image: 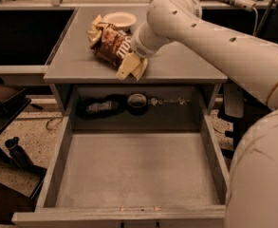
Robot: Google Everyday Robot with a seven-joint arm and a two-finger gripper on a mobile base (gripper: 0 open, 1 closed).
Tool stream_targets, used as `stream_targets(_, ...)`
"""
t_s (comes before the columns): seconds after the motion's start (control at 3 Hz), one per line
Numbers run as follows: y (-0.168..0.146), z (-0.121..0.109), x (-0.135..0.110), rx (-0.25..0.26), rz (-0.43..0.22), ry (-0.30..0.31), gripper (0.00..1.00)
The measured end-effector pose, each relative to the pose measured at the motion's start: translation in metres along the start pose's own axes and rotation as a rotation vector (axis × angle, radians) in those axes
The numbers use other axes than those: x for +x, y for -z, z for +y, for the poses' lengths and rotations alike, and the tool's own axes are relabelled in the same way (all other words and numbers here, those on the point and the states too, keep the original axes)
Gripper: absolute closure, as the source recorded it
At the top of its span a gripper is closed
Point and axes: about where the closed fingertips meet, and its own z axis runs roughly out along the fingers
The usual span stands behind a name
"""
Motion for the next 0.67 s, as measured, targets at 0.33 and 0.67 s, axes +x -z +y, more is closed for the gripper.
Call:
stream_targets(0.33, 0.044, -0.009, -0.004, 0.044, -0.035, -0.007, 0.88)
stream_targets(0.67, 0.088, -0.003, 0.009, 0.055, 0.025, 0.011, 1.0)
